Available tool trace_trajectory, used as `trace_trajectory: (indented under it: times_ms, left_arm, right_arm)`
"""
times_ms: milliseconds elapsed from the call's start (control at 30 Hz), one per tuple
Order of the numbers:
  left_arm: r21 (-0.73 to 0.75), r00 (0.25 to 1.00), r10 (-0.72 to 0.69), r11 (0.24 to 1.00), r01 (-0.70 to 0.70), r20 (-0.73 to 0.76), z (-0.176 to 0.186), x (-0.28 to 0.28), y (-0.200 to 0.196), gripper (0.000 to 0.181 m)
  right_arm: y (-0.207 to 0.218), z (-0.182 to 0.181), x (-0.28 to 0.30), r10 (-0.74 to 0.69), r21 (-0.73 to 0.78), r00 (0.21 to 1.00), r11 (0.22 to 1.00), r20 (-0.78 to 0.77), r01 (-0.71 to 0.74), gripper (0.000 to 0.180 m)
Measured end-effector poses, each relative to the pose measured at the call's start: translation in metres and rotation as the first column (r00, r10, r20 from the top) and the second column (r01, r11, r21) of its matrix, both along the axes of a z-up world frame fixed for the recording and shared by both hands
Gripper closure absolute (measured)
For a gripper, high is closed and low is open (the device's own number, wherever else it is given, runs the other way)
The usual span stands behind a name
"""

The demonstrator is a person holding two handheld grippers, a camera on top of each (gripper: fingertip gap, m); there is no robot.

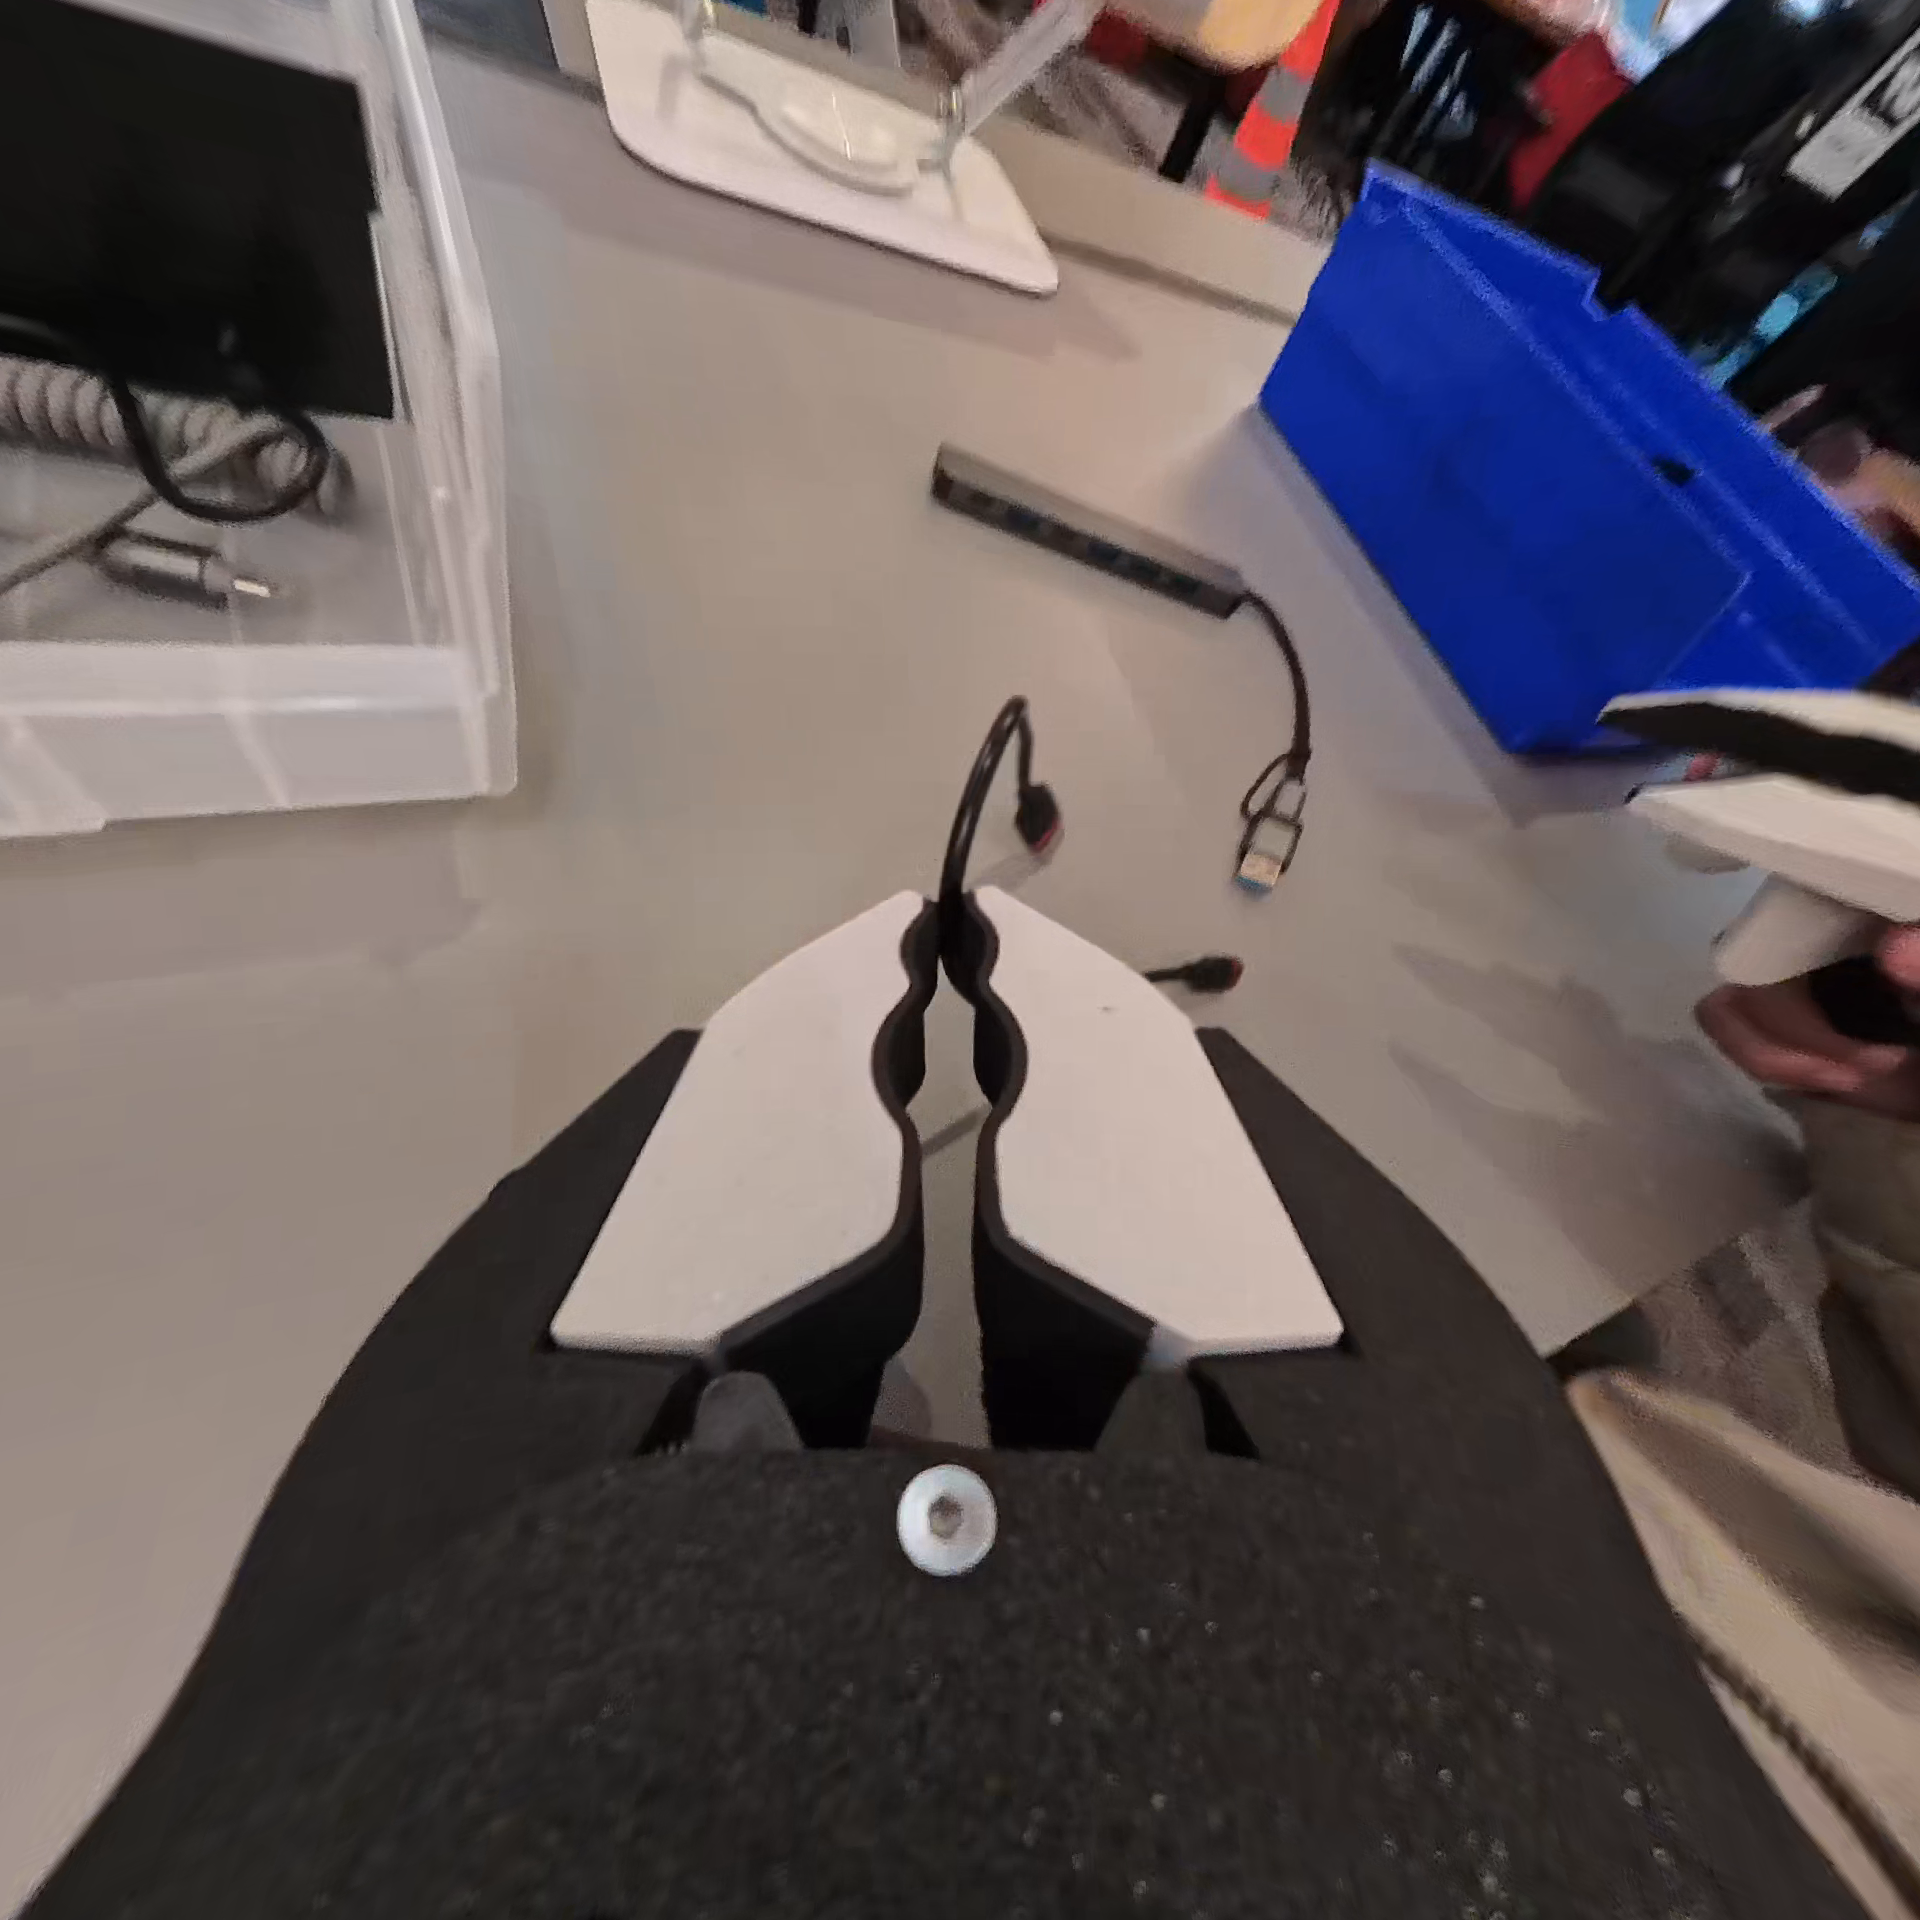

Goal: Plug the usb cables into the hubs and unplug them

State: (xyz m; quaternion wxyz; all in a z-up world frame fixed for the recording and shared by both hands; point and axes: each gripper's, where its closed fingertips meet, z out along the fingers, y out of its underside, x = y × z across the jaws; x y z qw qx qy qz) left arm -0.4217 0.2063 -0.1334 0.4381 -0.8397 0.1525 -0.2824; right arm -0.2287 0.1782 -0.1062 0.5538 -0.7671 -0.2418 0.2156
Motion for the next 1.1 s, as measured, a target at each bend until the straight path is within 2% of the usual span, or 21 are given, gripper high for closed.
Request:
trace_trajectory:
  times_ms: [100, 167, 267, 300, 333, 367, 433, 500, 533, 567, 633, 700, 800, 900, 967, 1033, 1100]
  left_arm:
    - [-0.092, 0.997, -0.059, 0.994, 0.054, -0.059, -0.023, -0.005, -0.013, 0.172]
    - [-0.121, 0.996, -0.052, 0.992, 0.043, -0.072, -0.029, -0.011, -0.015, 0.152]
    - [-0.002, 0.978, -0.1, 0.995, 0.102, -0.181, -0.019, -0.017, -0.01, 0.142]
    - [0.057, 0.955, -0.162, 0.982, 0.182, -0.249, -0.016, -0.014, -0.009, 0.135]
    - [0.103, 0.913, -0.239, 0.952, 0.287, -0.329, -0.015, -0.009, -0.01, 0.134]
    - [0.153, 0.865, -0.294, 0.911, 0.382, -0.406, -0.012, -0.004, -0.009, 0.145]
    - [0.271, 0.779, -0.357, 0.794, 0.544, -0.516, -0.003, 0.012, -0.005, 0.144]
    - [0.302, 0.704, -0.4, 0.698, 0.649, -0.587, -0.002, 0.028, 0.001, 0.149]
    - [0.293, 0.68, -0.413, 0.679, 0.673, -0.606, -0.004, 0.034, 0.008, 0.157]
    - [0.255, 0.656, -0.446, 0.673, 0.694, -0.608, -0.009, 0.04, 0.013, 0.162]
    - [0.101, 0.569, -0.603, 0.632, 0.768, -0.559, -0.026, 0.051, 0.008, 0.155]
    - [0.015, 0.513, -0.697, 0.585, 0.811, -0.5, -0.033, 0.062, 0.004, 0.148]
    - [-0.024, 0.473, -0.712, 0.565, 0.825, -0.519, -0.041, 0.073, 0.014, 0.143]
    - [-0.083, 0.423, -0.729, 0.546, 0.834, -0.538, -0.055, 0.076, 0.012, 0.146]
    - [-0.079, 0.407, -0.741, 0.523, 0.849, -0.534, -0.057, 0.078, 0.005, 0.164]
    - [-0.06, 0.416, -0.711, 0.539, 0.84, -0.567, -0.054, 0.077, 0.007, 0.165]
    - [0.055, 0.471, -0.719, 0.52, 0.852, -0.512, -0.032, 0.085, -0.001, 0.165]
  right_arm:
    - [-0.001, -0.004, -0.004, 0.016, -0.01, 1.0, 1.0, 0.02, -0.016, 0.143]
    - [-0.002, -0.006, -0.007, 0.021, -0.009, 0.999, 1.0, 0.035, -0.021, 0.143]
    - [-0.001, -0.007, -0.009, 0.026, -0.012, 0.999, 1.0, 0.044, -0.025, 0.143]
    - [-0.001, -0.008, -0.009, 0.026, -0.014, 0.999, 1.0, 0.046, -0.025, 0.143]
    - [0.0, -0.009, -0.009, 0.025, -0.016, 0.999, 1.0, 0.048, -0.024, 0.143]
    - [0.0, -0.009, -0.009, 0.025, -0.017, 0.999, 1.0, 0.046, -0.024, 0.143]
    - [-0.001, -0.008, -0.009, 0.027, -0.017, 0.999, 1.0, 0.04, -0.026, 0.143]
    - [-0.001, -0.008, -0.009, 0.029, -0.019, 0.999, 0.999, 0.036, -0.029, 0.143]
    - [-0.001, -0.008, -0.009, 0.03, -0.018, 0.999, 0.999, 0.036, -0.029, 0.143]
    - [-0.001, -0.007, -0.009, 0.029, -0.016, 0.999, 0.999, 0.036, -0.028, 0.143]
    - [-0.002, -0.007, -0.008, 0.026, -0.015, 0.999, 1.0, 0.038, -0.025, 0.144]
    - [-0.002, -0.008, -0.006, 0.023, -0.018, 0.999, 1.0, 0.038, -0.023, 0.143]
    - [-0.002, -0.008, -0.006, 0.028, -0.025, 0.999, 0.999, 0.031, -0.027, 0.143]
    - [-0.003, -0.009, -0.008, 0.035, -0.029, 0.999, 0.999, 0.037, -0.034, 0.143]
    - [-0.004, -0.009, -0.009, 0.038, -0.027, 0.998, 0.999, 0.041, -0.037, 0.143]
    - [-0.005, -0.01, -0.011, 0.047, -0.035, 0.998, 0.998, 0.039, -0.046, 0.143]
    - [-0.007, -0.008, -0.02, 0.075, -0.046, 0.997, 0.996, 0.005, -0.075, 0.143]
